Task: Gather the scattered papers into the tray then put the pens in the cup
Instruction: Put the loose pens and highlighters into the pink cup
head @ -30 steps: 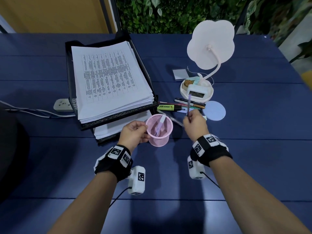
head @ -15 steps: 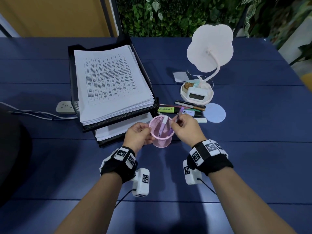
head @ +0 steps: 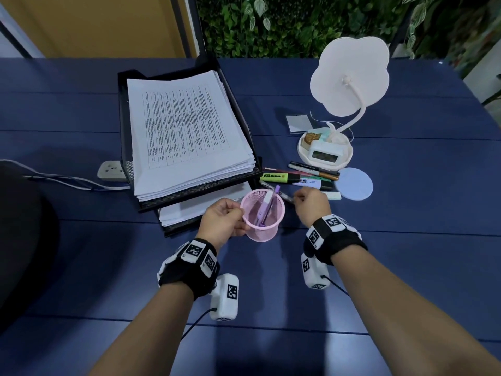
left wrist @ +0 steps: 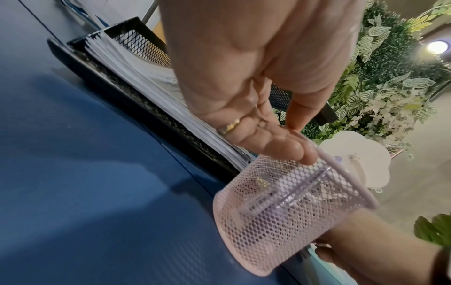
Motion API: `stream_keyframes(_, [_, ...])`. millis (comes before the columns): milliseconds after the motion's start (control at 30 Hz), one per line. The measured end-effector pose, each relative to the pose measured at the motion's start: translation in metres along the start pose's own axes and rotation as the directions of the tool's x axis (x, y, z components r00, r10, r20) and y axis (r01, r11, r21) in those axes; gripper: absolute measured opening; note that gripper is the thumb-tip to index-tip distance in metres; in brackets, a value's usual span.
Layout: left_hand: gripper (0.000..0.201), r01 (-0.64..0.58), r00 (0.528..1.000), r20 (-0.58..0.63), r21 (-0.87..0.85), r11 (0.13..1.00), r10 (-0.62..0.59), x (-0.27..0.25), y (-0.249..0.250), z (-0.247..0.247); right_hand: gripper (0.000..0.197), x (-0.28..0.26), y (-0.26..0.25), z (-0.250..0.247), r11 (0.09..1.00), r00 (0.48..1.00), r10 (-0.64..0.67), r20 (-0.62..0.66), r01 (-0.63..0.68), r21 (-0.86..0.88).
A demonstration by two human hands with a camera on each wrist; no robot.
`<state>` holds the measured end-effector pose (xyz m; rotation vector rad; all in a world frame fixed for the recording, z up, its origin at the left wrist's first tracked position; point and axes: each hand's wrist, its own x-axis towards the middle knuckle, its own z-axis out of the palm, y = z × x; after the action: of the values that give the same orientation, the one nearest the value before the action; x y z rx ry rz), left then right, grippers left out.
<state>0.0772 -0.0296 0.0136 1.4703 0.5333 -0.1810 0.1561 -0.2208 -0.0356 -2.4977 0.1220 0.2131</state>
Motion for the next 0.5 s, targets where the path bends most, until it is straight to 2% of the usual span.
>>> stream_keyframes(167, [0.019, 0.014, 0.999, 0.030, 0.031, 0.999, -0.015, -0.001, -0.001, -0.006, 0.018, 0.015, -0.009, 0.014, 0.976, 0.992, -0.105, 0.069, 0.116, -0.185])
stream_keyframes(300, [0.017, 0.020, 0.999, 0.032, 0.048, 0.999, -0.022, 0.001, 0.000, -0.012, 0.012, 0.020, -0.011, 0.020, 0.952, 0.988, -0.096, 0.119, 0.126, -0.278])
stream_keyframes(400, [0.017, 0.027, 0.999, 0.024, 0.038, 0.999, -0.028, 0.002, 0.000, -0.013, 0.013, 0.019, -0.011, 0.018, 0.968, 0.987, -0.049, 0.156, 0.085, -0.237])
stream_keyframes(500, [0.017, 0.028, 0.999, 0.018, 0.027, 0.999, -0.028, 0.002, -0.001, -0.013, 0.009, 0.010, -0.012, 0.007, 1.000, 0.993, 0.023, 0.117, -0.021, -0.019])
